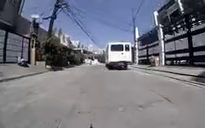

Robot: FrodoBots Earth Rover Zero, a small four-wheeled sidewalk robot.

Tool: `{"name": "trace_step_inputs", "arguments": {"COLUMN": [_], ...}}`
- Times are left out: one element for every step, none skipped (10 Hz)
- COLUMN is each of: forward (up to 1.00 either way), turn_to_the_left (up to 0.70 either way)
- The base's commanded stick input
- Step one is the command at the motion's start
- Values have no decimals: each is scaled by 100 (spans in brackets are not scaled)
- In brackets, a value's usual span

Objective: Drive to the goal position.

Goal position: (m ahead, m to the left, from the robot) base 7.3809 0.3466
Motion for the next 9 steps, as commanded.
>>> {"name": "trace_step_inputs", "arguments": {"forward": [100, 100, 100, 100, 100, 100, 100, 100, 100], "turn_to_the_left": [0, 0, 0, 0, 0, 0, 0, 0, 0]}}
